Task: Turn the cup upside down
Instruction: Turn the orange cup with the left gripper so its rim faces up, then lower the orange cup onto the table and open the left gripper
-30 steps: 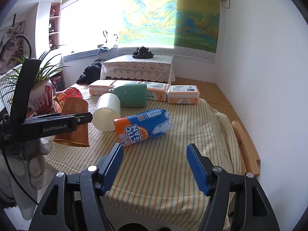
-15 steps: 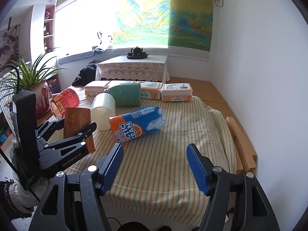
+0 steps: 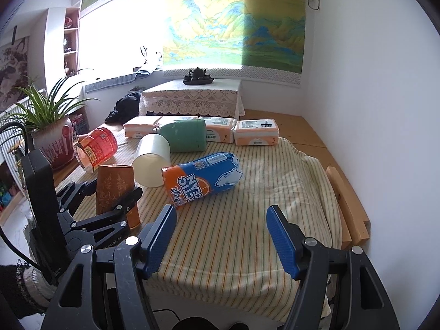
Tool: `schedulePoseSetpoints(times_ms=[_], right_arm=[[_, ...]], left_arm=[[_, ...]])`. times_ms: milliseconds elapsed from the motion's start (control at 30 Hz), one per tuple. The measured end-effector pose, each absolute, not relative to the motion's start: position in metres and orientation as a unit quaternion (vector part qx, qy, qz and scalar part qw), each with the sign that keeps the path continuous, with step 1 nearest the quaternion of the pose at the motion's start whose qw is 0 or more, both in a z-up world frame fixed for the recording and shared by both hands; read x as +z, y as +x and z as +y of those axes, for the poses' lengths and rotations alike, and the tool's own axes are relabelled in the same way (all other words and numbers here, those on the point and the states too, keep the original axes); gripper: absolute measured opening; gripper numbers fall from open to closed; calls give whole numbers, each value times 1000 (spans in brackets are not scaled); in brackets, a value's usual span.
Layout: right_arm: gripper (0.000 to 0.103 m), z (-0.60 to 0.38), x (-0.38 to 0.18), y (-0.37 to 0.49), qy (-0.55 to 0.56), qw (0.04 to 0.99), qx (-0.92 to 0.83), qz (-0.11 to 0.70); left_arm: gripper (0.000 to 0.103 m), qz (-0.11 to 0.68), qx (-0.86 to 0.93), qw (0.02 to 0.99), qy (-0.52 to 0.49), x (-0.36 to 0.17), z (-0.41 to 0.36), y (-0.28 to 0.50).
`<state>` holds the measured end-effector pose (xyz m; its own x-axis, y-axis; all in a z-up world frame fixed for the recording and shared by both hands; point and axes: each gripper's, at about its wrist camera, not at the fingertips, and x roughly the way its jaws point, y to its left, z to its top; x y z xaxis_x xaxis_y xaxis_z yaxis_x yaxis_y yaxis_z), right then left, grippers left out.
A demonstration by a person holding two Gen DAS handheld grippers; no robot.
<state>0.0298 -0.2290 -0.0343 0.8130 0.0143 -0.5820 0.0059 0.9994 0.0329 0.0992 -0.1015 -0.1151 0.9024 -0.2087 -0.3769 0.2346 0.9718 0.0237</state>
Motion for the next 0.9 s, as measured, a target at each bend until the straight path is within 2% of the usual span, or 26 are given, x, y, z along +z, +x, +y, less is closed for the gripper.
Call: schedulePoseSetpoints(times_ms=[67,133,200,700,900], right_arm=[[64,-229,-34,29,17,952,2,305],[64,-228,-33,30,17,952,2,305],[64,-227,-33,31,17,952,3,305],[64,-216,-31,26,16,952,16,305],[64,-209,-27,18,18,954,18,299]], left_arm=[[69,192,-116,974,37,-120,-101,97],[81,194,-120,973,35,-123,-100,94],[88,193,-123,973,37,-125,-99,91],[99,192,-127,972,42,-118,-88,75],[102,163,-116,979,40,-101,-73,53]])
